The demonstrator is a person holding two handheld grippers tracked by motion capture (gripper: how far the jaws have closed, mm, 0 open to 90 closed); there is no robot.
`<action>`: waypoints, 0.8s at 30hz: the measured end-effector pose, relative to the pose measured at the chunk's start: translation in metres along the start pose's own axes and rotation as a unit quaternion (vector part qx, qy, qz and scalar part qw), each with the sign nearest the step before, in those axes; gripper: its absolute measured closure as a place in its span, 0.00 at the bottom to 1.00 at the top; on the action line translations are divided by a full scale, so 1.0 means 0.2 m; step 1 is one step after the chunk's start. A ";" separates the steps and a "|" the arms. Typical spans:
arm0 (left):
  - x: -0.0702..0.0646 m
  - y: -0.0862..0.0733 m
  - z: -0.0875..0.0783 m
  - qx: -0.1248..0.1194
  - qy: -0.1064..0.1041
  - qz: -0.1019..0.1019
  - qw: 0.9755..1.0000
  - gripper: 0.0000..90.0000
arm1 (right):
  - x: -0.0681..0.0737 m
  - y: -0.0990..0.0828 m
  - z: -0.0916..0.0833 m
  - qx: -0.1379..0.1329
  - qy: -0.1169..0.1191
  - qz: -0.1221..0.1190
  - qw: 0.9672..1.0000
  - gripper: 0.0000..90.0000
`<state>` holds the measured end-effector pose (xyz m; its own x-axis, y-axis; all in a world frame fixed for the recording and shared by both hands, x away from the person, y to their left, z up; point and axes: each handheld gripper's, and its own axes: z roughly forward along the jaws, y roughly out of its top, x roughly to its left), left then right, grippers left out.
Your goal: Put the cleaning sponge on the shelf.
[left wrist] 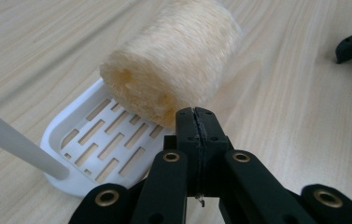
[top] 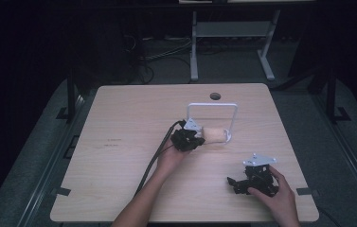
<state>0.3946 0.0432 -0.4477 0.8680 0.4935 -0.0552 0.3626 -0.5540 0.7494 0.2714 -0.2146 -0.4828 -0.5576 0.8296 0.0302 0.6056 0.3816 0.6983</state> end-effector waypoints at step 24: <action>-0.05 -0.11 -0.31 0.008 0.007 0.008 1.000 0.36 | 0.00 0.00 0.00 0.000 0.000 0.000 1.000 0.00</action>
<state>0.3570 0.0923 -0.4224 0.8692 0.4932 -0.0343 0.3538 -0.5720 0.7400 0.2714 -0.2147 -0.4828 -0.5576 0.8296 0.0295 0.6050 0.3818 0.6987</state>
